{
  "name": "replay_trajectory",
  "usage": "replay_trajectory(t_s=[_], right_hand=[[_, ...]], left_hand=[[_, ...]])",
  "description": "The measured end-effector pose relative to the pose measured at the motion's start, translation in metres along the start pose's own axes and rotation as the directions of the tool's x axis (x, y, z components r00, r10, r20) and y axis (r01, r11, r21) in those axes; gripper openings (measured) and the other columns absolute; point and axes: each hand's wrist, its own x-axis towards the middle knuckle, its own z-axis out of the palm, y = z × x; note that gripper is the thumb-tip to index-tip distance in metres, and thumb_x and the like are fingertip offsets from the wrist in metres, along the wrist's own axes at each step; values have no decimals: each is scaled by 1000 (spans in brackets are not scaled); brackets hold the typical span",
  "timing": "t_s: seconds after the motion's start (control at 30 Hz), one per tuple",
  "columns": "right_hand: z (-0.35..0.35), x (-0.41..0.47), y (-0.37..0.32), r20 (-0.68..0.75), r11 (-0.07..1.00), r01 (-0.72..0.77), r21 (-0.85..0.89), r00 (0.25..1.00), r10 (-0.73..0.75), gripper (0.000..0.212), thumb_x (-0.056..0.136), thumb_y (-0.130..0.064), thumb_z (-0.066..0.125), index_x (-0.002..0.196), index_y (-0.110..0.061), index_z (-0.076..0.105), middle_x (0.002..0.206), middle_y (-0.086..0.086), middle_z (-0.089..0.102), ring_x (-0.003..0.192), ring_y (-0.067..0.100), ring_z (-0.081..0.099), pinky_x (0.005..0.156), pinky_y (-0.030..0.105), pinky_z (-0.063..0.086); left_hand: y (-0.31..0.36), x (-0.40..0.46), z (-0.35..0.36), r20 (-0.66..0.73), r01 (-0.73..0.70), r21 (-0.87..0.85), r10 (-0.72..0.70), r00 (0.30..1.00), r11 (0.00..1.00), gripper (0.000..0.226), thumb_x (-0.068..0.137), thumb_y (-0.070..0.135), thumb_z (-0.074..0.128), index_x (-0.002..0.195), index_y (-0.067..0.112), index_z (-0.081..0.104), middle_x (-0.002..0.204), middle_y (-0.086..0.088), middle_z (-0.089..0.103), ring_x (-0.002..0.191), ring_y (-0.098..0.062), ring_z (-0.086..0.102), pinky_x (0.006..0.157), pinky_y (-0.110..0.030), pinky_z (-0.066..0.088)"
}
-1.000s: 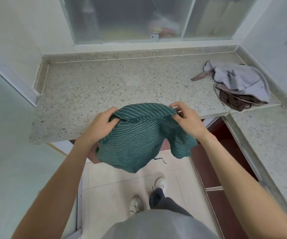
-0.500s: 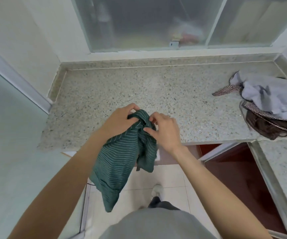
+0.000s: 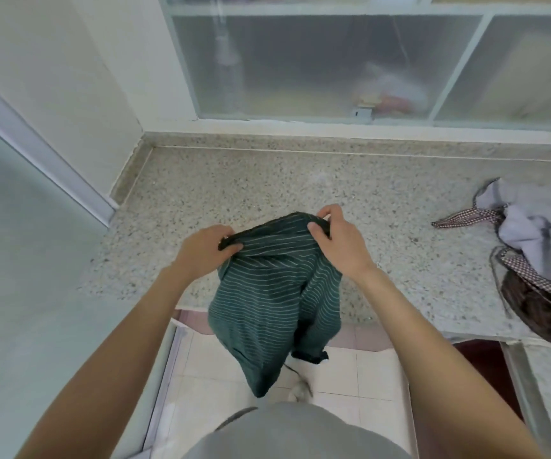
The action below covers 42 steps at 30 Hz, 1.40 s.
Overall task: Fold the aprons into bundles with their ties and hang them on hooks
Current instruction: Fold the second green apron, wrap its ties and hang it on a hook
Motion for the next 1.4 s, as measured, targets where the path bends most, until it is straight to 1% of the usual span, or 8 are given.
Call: replay_trajectory(t_s=[0.3,0.4,0.47,0.57,0.83,1.07,1.27,1.4], right_hand=[[-36,66,25,140,998,53,-26,989,-49,23,98,-23,47,117,-11,47,88,-6,54,75,11,52,65,23,34],[-36,88,34,66,996,39,-80,997,-34,23,99,-23,42,112,-5,48,83,2,57,68,13,51,56,19,33],[-34,103,36,-1,995,13,-97,1000,-14,23,100,-25,40,108,-4,48,75,2,55,61,10,48,49,15,31],[-28,130,34,-89,993,-12,-115,996,2,26,100,-27,38,105,-4,48,72,5,55,60,20,50,52,30,34],[-21,220,40,-234,952,-135,-273,970,71,28,100,-31,37,105,-5,48,68,11,56,56,27,51,49,31,32],[8,307,52,-283,862,-292,-414,941,184,28,102,-31,31,109,-8,45,75,10,59,62,26,52,53,32,39],[36,366,78,-360,851,-341,-399,912,196,30,100,-30,36,105,-5,53,90,17,63,79,31,54,65,38,45],[50,376,98,-320,805,-417,-423,900,298,31,96,-31,47,112,-7,59,112,16,55,90,33,58,71,37,48]], left_hand=[[-46,8,-10,185,234,-52,-221,958,971,22,92,37,53,93,16,51,79,-2,55,74,-23,54,64,-31,37],[-54,27,-18,-114,227,-37,-230,967,973,18,96,28,48,105,14,55,97,-9,60,84,-30,57,69,-34,41],[-54,44,-25,-374,262,2,-243,895,965,22,98,24,43,110,9,54,107,-15,57,83,-36,58,66,-40,45],[-56,79,-44,-485,296,48,-236,842,954,22,99,22,39,113,11,52,109,-15,55,72,-38,58,55,-39,43],[-111,174,-93,-373,62,327,68,925,943,27,91,36,55,92,10,63,80,-9,69,62,-30,63,48,-26,34],[-171,274,-96,-177,-169,549,312,933,818,34,86,45,57,74,13,59,62,-5,63,50,-23,59,40,-27,45],[-207,352,-60,-152,-144,565,275,949,813,15,86,24,64,94,12,67,87,-9,69,82,-30,62,77,-40,45],[-215,363,-26,-163,-20,483,112,980,876,26,79,17,71,104,14,65,103,-11,67,100,-33,58,95,-46,36]])
